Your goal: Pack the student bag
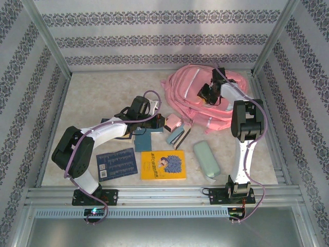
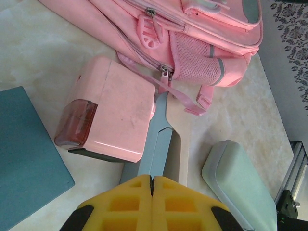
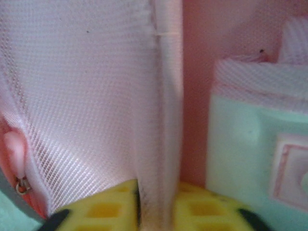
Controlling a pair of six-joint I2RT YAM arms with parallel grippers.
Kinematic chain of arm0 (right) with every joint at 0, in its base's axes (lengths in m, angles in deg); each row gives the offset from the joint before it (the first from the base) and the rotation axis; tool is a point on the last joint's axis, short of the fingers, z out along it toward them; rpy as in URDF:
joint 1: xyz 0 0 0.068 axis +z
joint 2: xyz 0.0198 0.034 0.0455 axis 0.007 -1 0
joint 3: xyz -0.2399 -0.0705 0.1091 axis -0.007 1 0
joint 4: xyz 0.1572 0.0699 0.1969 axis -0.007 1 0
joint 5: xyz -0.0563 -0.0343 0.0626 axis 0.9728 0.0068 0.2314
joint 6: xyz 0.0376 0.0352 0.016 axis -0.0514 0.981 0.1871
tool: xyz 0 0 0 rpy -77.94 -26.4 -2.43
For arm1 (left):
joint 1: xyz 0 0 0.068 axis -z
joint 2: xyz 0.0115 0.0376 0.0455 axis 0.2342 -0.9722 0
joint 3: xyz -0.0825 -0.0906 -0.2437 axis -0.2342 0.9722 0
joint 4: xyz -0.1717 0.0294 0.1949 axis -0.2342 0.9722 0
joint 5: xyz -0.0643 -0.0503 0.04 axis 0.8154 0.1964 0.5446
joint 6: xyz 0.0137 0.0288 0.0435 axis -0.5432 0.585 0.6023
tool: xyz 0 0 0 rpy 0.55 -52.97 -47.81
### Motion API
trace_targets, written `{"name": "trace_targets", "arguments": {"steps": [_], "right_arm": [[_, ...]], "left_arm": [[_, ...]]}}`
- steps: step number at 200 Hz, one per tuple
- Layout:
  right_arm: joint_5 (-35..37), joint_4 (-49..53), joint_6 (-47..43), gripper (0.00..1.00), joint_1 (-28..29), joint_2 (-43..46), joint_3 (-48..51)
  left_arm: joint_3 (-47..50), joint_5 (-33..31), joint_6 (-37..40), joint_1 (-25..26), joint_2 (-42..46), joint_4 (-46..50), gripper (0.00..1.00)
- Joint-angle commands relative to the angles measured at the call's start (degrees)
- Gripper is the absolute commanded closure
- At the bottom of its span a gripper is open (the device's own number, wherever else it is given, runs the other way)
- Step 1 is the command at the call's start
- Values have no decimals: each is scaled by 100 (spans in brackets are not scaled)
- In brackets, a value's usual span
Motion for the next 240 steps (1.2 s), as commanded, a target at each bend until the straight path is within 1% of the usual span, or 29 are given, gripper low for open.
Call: {"name": "trace_targets", "arguments": {"steps": [1,11,15,20,22,28,41,53,78,108,131,159,196,229,240], "right_arm": [[-205,-273,138,88,16,-49,181],[-207,-370,180,91,16,95,146],[-182,-375,188,97,25,160,108],[-139,-345,204,100,27,239,47],[-129,-337,217,100,25,274,25],[-86,-317,276,100,26,371,-41],[-30,-299,452,100,36,576,-179],[6,-224,737,100,33,721,-303],[8,113,1244,100,42,912,-579],[-75,155,1697,100,16,1239,-535],[-171,169,1931,100,15,1428,-606],[-348,442,1937,100,16,1484,-884],[-732,390,1837,100,-10,1613,-857],[-1202,-4,1858,100,-93,1853,-516],[-1268,-32,1703,100,-123,1982,-409]], "left_arm": [[15,-24,58,-46,259,185,100],[-51,-77,100,-33,287,267,100],[-83,-108,120,-34,287,312,100],[-132,-157,141,-36,283,358,100],[-161,-179,150,-34,279,375,100],[-222,-244,180,-29,258,444,95],[-389,-371,263,-21,197,557,82],[-536,-448,351,-4,99,621,75],[-930,-465,457,52,-211,694,67],[-1382,-500,635,161,-543,819,59],[-1671,-457,738,208,-786,916,56],[-1880,-422,835,233,-989,955,54],[-2127,-446,1393,233,-1176,1215,52],[-2128,44,2069,180,-1198,1118,55],[-2008,498,2155,83,-1160,909,55]]}}
